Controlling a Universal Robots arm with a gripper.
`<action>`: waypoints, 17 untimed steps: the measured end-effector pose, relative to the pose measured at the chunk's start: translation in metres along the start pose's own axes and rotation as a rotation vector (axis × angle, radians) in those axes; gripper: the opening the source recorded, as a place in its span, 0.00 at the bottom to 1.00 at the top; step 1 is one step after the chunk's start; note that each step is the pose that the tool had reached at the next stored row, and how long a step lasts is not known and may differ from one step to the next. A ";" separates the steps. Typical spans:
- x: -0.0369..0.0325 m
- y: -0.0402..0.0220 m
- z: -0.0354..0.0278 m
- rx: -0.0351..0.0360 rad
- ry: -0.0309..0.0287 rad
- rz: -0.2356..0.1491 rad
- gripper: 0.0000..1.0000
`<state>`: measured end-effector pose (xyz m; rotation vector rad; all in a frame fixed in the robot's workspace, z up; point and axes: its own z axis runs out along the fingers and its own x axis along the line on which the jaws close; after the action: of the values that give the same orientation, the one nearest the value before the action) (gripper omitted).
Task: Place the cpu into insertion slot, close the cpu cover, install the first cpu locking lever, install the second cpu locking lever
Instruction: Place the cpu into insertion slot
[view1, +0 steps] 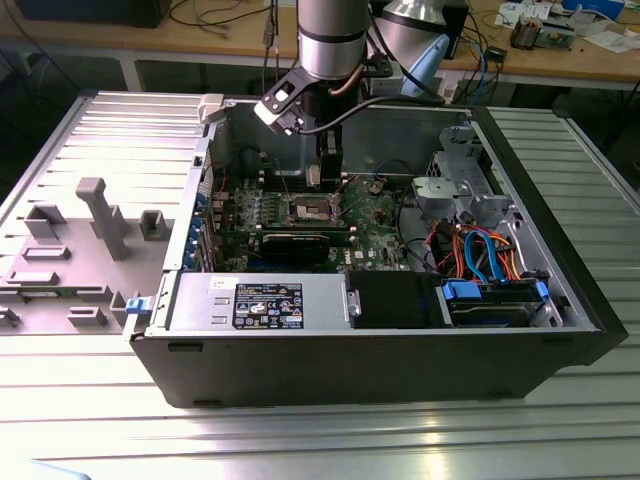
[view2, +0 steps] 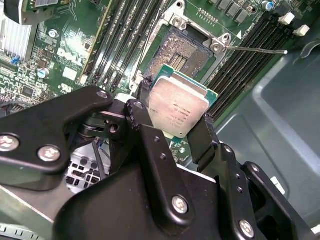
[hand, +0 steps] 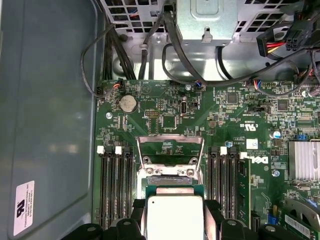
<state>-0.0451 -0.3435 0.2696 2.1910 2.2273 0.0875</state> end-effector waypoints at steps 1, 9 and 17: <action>0.0001 0.0000 0.0002 0.0000 0.0001 0.000 0.55; 0.0002 -0.0001 0.0015 0.0000 -0.0001 0.000 0.55; 0.0002 -0.0001 0.0024 -0.0003 0.0005 0.000 0.55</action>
<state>-0.0451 -0.3432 0.2672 2.1911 2.2274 0.0884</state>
